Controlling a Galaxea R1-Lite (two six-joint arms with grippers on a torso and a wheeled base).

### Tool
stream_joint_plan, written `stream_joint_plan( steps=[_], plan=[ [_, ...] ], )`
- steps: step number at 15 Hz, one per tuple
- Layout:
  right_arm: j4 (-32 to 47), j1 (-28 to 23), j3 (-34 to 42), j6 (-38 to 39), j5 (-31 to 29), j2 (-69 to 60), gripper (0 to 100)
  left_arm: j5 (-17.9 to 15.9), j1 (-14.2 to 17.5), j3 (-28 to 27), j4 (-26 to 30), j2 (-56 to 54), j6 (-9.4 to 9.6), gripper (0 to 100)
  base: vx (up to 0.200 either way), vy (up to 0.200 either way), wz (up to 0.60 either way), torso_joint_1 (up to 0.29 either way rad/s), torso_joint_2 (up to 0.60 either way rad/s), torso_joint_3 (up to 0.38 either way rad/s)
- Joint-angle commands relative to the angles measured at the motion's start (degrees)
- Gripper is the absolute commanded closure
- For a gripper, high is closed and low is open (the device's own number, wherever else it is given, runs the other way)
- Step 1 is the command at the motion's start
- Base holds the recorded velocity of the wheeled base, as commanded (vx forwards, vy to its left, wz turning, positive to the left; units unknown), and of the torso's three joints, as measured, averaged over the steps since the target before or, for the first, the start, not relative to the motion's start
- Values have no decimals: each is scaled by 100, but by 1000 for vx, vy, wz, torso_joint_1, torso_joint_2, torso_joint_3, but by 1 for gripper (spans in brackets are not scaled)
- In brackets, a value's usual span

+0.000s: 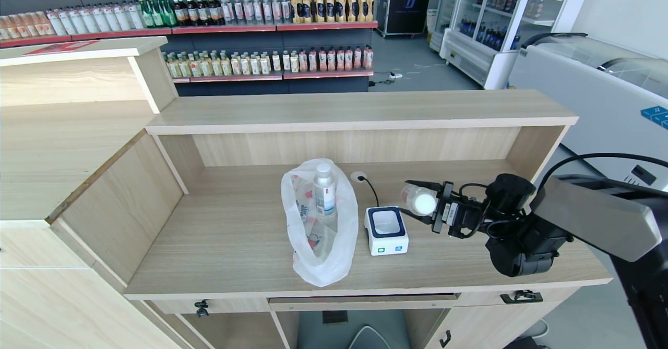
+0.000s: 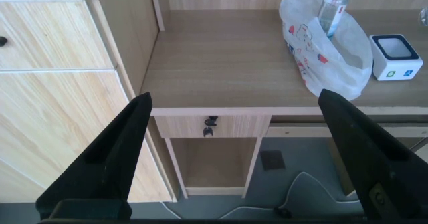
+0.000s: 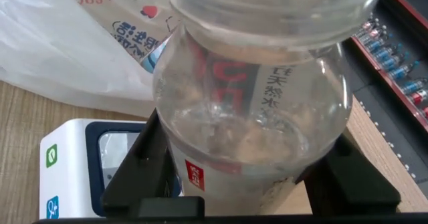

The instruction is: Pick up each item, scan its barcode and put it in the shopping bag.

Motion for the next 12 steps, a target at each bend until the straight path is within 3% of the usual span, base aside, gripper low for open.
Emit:
stream_joint_plan(
  steps=[1, 12],
  plan=[
    [-6, 88, -128, 59, 2, 92, 100, 0, 0, 0, -1, -2, -1, 0, 0, 0, 0, 0, 0, 0],
    [-6, 369, -893, 622, 2, 567, 100, 0, 0, 0, -1, -2, -1, 0, 0, 0, 0, 0, 0, 0]
  ],
)
